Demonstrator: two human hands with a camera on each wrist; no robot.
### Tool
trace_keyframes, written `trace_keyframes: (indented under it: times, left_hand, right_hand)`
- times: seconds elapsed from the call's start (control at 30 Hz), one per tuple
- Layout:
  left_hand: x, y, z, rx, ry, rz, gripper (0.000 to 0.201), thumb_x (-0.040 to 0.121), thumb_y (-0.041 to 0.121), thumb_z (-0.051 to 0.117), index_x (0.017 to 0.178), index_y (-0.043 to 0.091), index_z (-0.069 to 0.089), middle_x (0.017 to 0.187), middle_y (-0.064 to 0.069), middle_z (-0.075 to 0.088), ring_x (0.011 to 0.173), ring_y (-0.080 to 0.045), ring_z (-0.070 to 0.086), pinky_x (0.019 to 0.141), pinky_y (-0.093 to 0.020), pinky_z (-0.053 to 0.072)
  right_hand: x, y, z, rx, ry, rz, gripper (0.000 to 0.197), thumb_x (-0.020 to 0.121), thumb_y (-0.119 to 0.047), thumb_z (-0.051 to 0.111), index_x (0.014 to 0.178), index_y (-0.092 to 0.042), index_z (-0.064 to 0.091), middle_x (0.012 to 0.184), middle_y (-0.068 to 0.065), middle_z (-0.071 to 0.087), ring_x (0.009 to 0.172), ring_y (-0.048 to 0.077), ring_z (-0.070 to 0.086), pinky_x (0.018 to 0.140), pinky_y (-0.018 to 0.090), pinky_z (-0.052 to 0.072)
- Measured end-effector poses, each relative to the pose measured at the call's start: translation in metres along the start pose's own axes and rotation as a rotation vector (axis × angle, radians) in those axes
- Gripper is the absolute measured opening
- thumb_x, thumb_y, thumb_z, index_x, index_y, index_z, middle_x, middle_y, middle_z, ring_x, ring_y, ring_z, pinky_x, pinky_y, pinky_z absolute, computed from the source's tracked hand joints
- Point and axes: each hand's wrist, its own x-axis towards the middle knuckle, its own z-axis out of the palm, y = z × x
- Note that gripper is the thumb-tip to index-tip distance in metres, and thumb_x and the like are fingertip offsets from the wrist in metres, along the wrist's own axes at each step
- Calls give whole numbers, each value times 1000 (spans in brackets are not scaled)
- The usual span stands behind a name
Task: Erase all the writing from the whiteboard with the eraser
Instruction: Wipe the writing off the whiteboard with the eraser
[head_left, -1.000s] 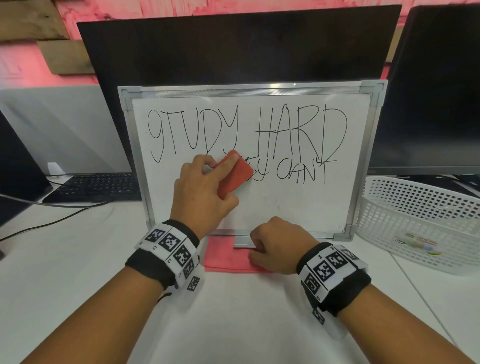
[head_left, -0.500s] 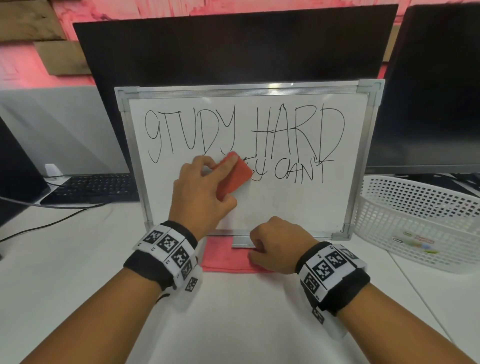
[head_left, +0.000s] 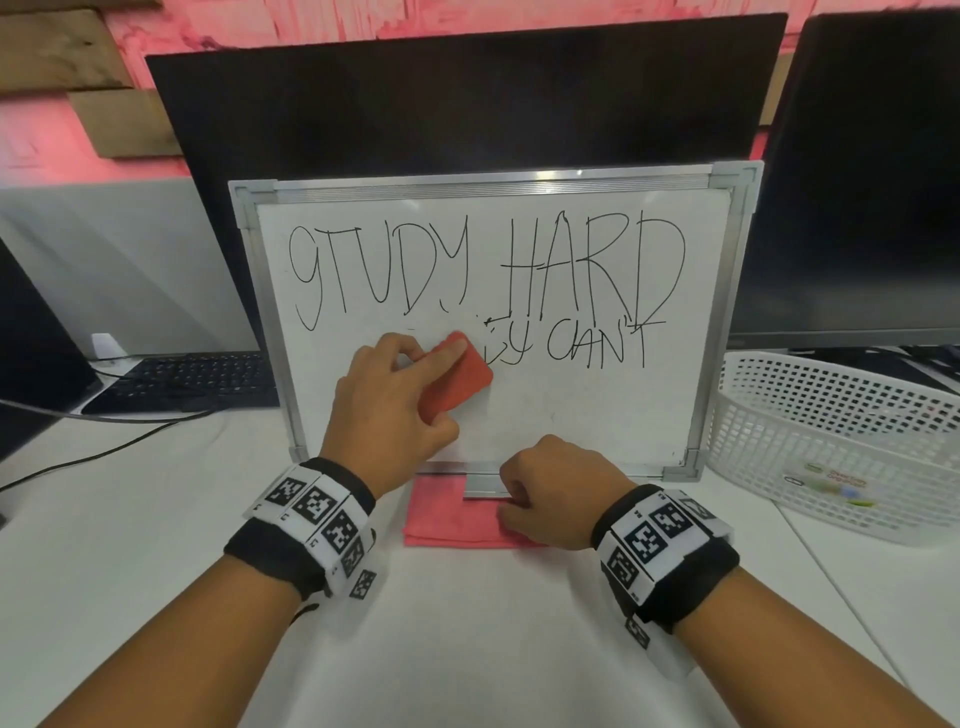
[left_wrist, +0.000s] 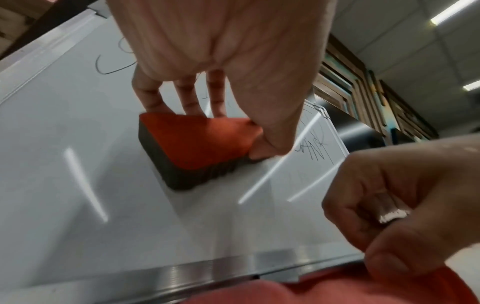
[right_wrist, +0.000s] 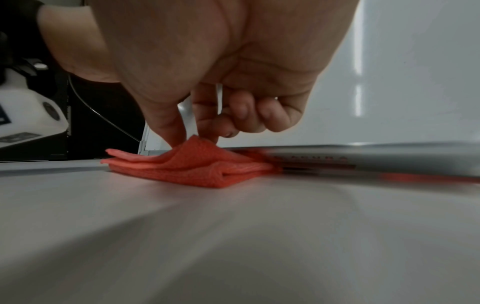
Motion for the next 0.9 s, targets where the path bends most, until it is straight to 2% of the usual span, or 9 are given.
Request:
trace_keyframes:
  times: [0.1,0.23,0.37,0.47,0.63,0.77,0.9]
  left_hand:
    - [-4,-2,3,46,-118,80,75,66,41,61,140,49,50,117,7,49,98,-22,46,85,-48,50]
    - [-4,-5,4,43,-25,30,74,67,41,59,140,46,51,117,5,50,97,-24,47,84,-50,51]
    - [-4,-6,2,65,-61,58,73,67,41,61,139,45,54,118,5,51,99,-24,47,84,-50,50]
    - [-2,-12,0,57,33,21,73,68,38,61,140,42,53,119,1,51,99,-25,48,84,-51,51]
    - [-3,-19,-4,87,-60,68,74,65,39,67,138,45,54,115,6,50,95,-23,47,82,-50,51]
    - [-3,-26,-7,110,3,73,75,67,31,74,139,41,54,116,3,51,94,-23,47,81,-50,52]
    - [-9,-27,0,128,-83,150,74,65,38,71,137,44,56,115,6,51,91,-16,39,80,-48,51]
  right_hand:
    - [-1,0,0,2,-7,7,33,87,-44,60,68,-21,45,78,0,49,80,30,59,60,31,39]
    - [-2,0,-2,0,-17,15,35,87,-42,60,66,-21,43,77,0,47,75,29,57,58,29,36]
    - [-1,-2,-3,2,-23,20,32,87,-42,60,67,-22,45,78,-1,47,76,29,58,58,30,37]
    - [-2,-2,-4,-1,-26,23,30,88,-42,60,70,-21,48,80,1,48,76,28,58,58,30,37]
    - [-2,-2,-4,-10,-27,22,28,88,-43,60,73,-20,51,82,1,50,77,28,58,61,30,40]
    - [-3,-3,-5,-7,-36,23,29,89,-43,60,73,-20,51,83,2,51,79,29,59,62,31,43]
    - [-2,-2,-4,3,-39,23,31,88,-43,60,71,-20,48,81,1,49,84,30,60,63,32,42]
